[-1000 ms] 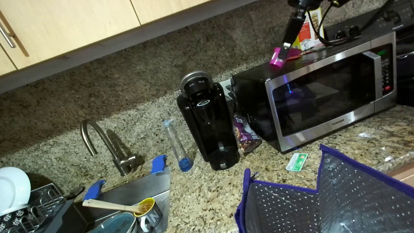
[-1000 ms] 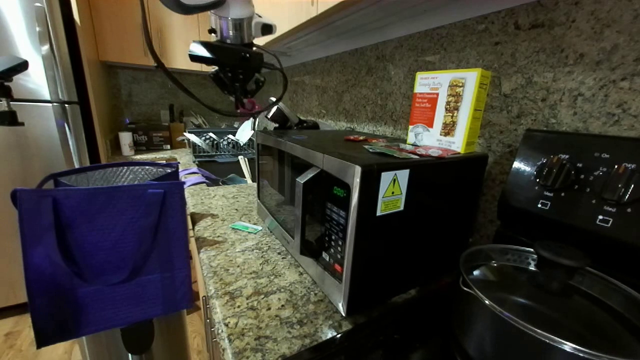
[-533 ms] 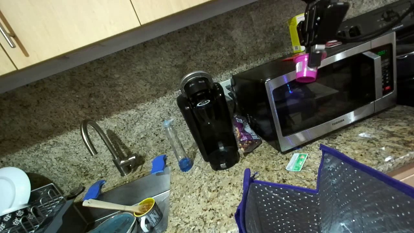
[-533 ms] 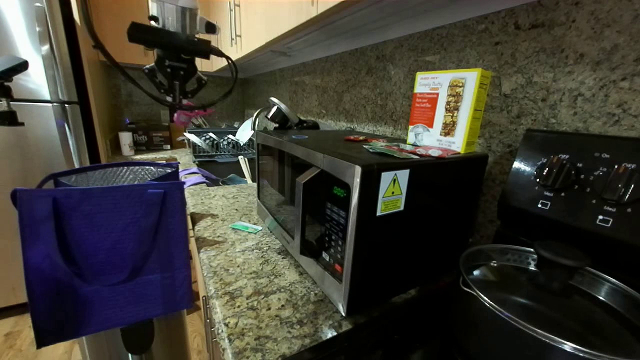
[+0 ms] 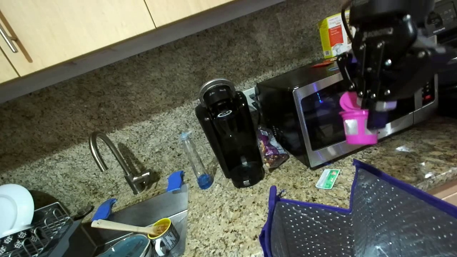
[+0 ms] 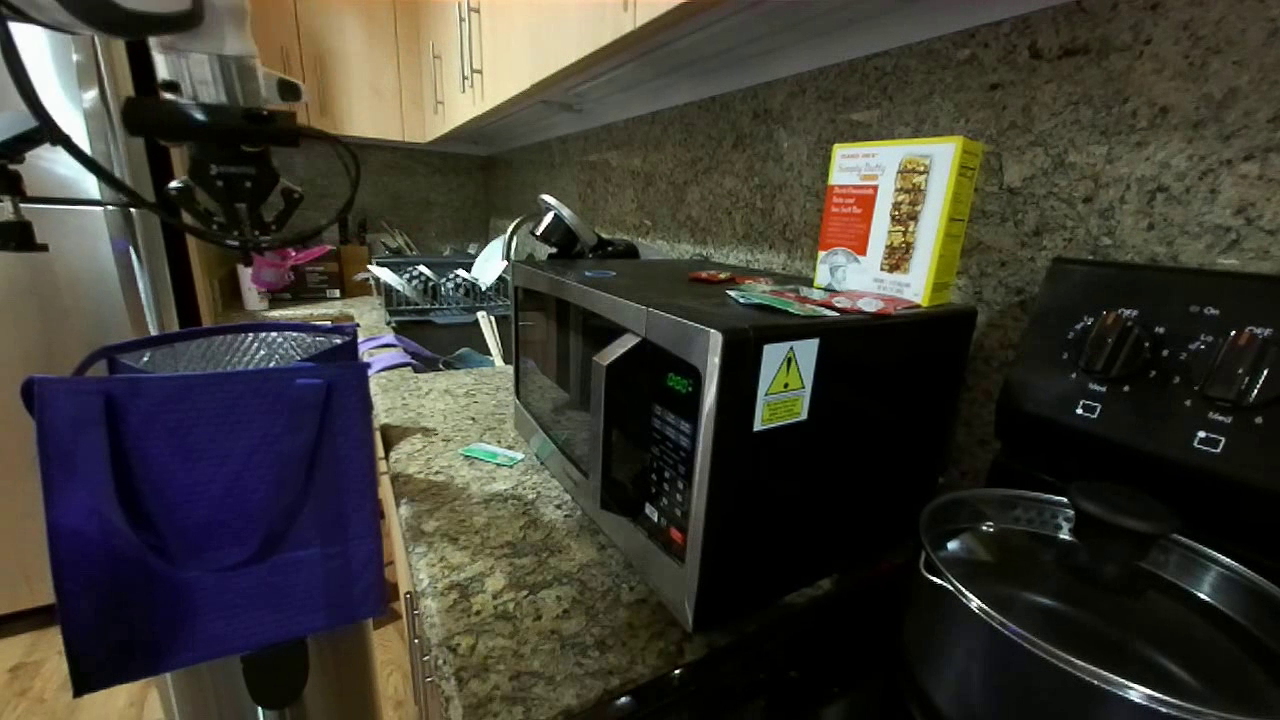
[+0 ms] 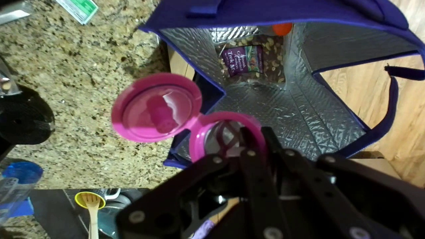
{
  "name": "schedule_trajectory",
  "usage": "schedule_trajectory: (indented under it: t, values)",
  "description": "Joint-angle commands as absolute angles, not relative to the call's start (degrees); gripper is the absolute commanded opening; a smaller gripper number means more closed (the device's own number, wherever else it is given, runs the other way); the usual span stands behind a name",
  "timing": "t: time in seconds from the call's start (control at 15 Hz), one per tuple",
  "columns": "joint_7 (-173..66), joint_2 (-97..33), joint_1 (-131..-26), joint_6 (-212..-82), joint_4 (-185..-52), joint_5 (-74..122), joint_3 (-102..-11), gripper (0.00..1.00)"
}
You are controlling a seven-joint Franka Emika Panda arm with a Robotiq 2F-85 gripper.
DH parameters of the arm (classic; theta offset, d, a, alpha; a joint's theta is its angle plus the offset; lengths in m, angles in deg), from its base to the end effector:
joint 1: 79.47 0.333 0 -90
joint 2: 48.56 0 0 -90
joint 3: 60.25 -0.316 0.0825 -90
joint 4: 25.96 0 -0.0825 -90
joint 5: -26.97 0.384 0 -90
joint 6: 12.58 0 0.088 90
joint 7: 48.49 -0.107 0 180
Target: Put the pink bottle on the microwave in the bag
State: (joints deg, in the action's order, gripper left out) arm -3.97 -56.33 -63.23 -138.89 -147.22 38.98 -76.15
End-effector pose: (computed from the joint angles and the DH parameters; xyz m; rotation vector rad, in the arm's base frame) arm 0.4466 0.2944 0.4926 -2.4478 -1.7363 -0.3532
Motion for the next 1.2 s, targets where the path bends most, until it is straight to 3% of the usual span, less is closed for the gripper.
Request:
schedule_trajectory:
  t: [0.0,0.33,0.53,0.93,1.0,1.07,1.13]
  values:
    - [-15.0,-54.4,-60.5,-149.7,-152.8,31.5,-79.9,0.08]
    - [-37.6,-46.5,-59.2,-160.9,-156.7,15.0,-82.2,0.08]
    - [-45.9,-41.1,-58.1,-158.3,-154.6,8.2,-81.1,0.08]
    - [-39.4,-32.2,-59.2,-151.3,-147.7,19.2,-82.2,0.08]
    - [-39.2,-31.3,-59.1,-150.4,-146.6,19.8,-82.0,0.15]
    - [-38.8,-30.5,-59.3,-149.5,-145.5,21.2,-82.1,0.34]
    - [-38.8,-30.1,-59.3,-149.2,-144.8,21.9,-82.0,0.39]
